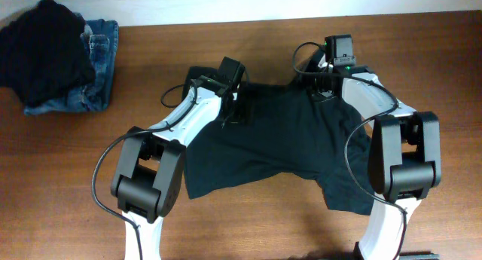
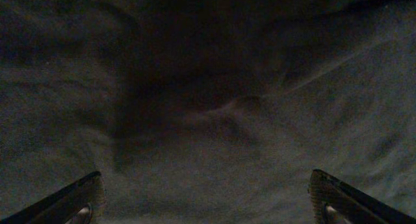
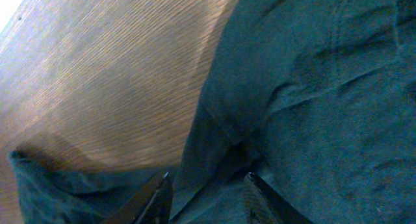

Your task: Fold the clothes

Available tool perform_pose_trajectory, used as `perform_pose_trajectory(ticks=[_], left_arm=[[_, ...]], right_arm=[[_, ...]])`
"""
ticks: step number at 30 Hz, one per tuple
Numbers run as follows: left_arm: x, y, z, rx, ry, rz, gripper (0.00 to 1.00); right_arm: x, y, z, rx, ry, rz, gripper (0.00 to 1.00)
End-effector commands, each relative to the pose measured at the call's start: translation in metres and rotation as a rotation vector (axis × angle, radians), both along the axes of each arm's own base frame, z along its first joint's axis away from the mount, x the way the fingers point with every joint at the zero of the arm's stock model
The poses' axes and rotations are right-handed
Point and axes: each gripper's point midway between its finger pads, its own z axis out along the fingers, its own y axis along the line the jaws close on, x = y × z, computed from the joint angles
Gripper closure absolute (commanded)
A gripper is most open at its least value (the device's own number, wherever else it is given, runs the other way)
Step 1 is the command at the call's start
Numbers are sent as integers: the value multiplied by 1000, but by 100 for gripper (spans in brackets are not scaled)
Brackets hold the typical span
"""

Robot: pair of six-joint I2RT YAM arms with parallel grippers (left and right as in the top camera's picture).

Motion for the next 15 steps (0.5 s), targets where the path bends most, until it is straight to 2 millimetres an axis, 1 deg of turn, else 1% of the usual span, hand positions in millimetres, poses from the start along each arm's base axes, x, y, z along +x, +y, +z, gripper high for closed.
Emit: perform_pose_trajectory(ticks=[1,4,6,9,15], left_arm=[[0,-1,0,3,-2,4,1],[0,-2,0,2,-4,4,1],[0,-2,0,2,-4,5,1],[0,-2,0,2,-4,5,1],[1,-2,0,1,-4,7,1]], right_arm=[[-1,-1,-13,5,32,-41,60],[3,3,-23,23,28,-33,59],[7,4,-24,31,12,-29,58],[14,5,-20,33,-19,-29,58],[17,5,-19,34,-38,-28,58]])
